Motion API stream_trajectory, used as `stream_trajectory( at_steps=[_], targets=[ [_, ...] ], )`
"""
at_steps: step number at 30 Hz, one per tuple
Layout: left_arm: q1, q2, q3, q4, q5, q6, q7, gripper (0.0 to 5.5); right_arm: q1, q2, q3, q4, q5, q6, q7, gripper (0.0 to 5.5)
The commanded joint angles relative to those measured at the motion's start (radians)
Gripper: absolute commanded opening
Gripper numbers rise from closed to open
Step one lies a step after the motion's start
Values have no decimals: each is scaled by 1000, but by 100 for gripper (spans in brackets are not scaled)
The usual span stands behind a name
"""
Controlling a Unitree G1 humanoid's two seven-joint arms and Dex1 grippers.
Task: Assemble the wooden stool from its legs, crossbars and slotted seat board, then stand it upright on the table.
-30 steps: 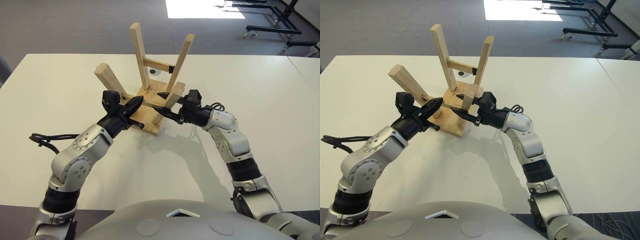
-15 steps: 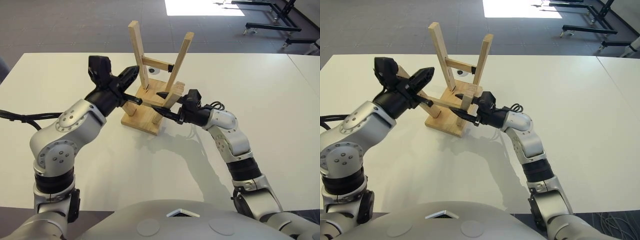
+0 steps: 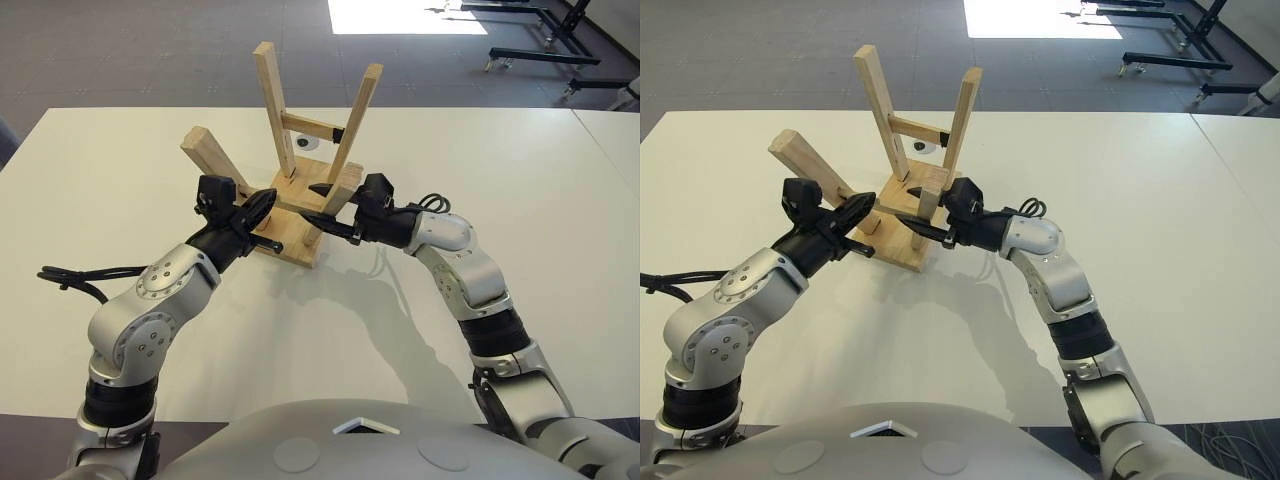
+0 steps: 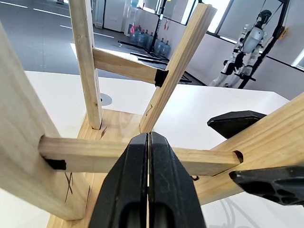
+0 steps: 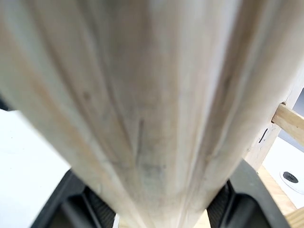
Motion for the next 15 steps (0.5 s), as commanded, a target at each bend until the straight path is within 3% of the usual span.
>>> stream_trajectory(
  at_steps=[1,4,9,13,15],
  targets=[
    [-119,-31,62,-79,-137,59,56,3,-4,-31,11,-4,-24,85,-13,206],
    [-253,-7,155,-112,-401,60,146,3,0,-44,6,-3,-25,115,-21,206],
    [-578,218,267,-80,-835,-38,360,3,6,-64,16,12,-30,163,-17,206],
    [-754,440,378,81,-924,-84,453,3,-5,-81,22,29,-29,163,5,206],
    [-712,554,458,196,-834,-53,443,3,-3,-87,18,28,-26,162,11,206]
  ],
)
